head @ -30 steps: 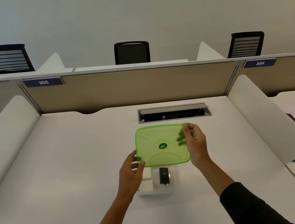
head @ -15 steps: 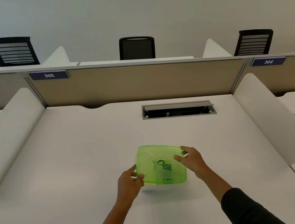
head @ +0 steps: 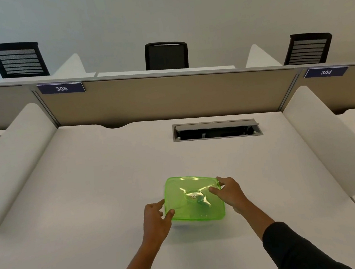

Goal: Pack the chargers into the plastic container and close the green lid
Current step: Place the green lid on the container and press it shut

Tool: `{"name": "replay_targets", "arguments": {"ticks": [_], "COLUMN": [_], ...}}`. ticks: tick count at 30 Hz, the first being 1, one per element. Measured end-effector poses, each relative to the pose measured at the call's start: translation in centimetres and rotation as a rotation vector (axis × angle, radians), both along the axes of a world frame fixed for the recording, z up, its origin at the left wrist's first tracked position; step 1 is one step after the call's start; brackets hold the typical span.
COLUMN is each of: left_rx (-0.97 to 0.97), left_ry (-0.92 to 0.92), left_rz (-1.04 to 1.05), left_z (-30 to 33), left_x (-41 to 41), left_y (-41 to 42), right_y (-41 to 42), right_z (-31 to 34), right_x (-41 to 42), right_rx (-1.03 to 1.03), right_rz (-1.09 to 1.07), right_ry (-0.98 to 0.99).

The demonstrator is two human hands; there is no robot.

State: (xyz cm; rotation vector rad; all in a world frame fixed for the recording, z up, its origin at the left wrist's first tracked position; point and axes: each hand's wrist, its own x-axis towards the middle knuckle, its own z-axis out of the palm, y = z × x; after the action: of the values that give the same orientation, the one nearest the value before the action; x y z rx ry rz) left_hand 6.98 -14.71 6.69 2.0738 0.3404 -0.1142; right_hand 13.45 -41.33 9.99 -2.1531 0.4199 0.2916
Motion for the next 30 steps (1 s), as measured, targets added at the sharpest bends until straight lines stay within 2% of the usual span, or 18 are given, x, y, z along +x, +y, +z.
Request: {"name": "replay_targets", "arguments": {"ticks": [13, 24, 30], "left_rx": [-0.011, -0.132, -0.189], "left_ry": [0.018, 0.072, 0.082], "left_rz": [-0.031, 0.023, 0.073], "left_z": [-0.7, -0.8, -0.3], "left_x": [0.0, 3.8, 7.0], "left_y": [0.5, -0.1, -0.6], "right_y": [0.9, 1.4, 1.7], "right_z": [0.2, -0.1, -1.1], "right_x": [0.1, 0.1, 0.6], "right_rx": [-0.069, -0.163, -0.124], "right_rz": [0.026, 0.074, -0.031], "right_ry": [0.023, 0.084, 0.062]}}
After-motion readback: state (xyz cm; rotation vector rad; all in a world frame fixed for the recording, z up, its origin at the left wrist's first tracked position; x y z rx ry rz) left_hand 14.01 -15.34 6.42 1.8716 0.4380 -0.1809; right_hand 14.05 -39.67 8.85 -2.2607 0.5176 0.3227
